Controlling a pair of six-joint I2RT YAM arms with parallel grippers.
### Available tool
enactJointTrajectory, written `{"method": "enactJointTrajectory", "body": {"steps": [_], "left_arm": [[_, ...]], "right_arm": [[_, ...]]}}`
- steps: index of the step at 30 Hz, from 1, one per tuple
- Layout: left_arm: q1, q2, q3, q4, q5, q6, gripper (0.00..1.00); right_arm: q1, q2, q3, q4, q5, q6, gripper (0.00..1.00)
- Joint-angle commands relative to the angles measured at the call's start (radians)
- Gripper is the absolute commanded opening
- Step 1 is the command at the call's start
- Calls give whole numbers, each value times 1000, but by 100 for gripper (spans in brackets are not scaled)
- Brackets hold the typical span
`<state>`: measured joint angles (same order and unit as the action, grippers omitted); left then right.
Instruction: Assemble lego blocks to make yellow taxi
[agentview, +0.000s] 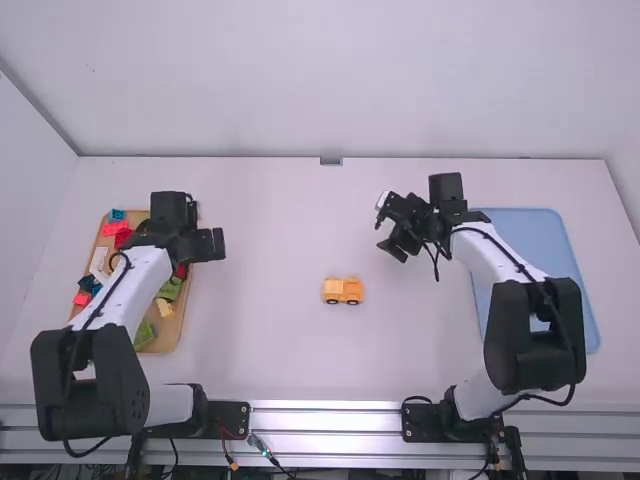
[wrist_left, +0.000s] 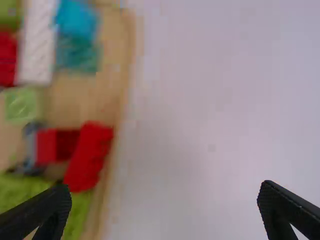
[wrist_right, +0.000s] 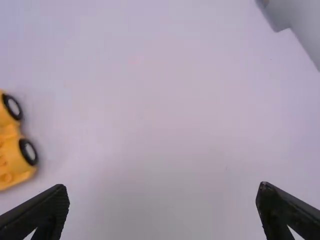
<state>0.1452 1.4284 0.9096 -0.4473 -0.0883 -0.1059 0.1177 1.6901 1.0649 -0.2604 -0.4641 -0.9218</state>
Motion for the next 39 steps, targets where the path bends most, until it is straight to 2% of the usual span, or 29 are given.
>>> {"method": "enactJointTrajectory", "body": {"steps": [1, 6, 11, 13, 15, 16, 17, 19, 21, 24, 31, 39], "left_arm": [[32, -17, -2, -57, -181, -114, 99], [113, -17, -2, -154, -107, -104, 99], [249, 10, -2, -231, -22, -78, 99], [273, 22, -2, -251, 4, -47, 95], [294, 43, -5, -264, 2, -43, 84], [296, 47, -6, -263, 2, -43, 83], [306, 70, -13, -256, 5, -43, 70], [308, 88, -19, -256, 28, -28, 62], [304, 109, -22, -256, 42, -15, 62], [304, 146, -23, -256, 59, 15, 56], [323, 244, -23, -263, 43, 17, 56], [324, 281, -65, -211, -11, -8, 45]], "right_arm": [[10, -18, 18, 16, 2, 50, 99], [21, -18, 18, 51, 7, 50, 99], [20, -18, 18, 80, 23, 50, 99], [20, -18, 19, 85, 23, 51, 99], [20, -18, 19, 94, 23, 50, 99], [20, -18, 18, 96, 23, 50, 99], [20, -18, 19, 101, 24, 50, 99], [20, -18, 19, 105, 23, 51, 99], [20, -18, 19, 107, 23, 51, 99], [23, -18, 19, 108, 24, 50, 99], [21, -18, 19, 117, 24, 51, 99], [28, -18, 19, 126, 24, 50, 99]]}}
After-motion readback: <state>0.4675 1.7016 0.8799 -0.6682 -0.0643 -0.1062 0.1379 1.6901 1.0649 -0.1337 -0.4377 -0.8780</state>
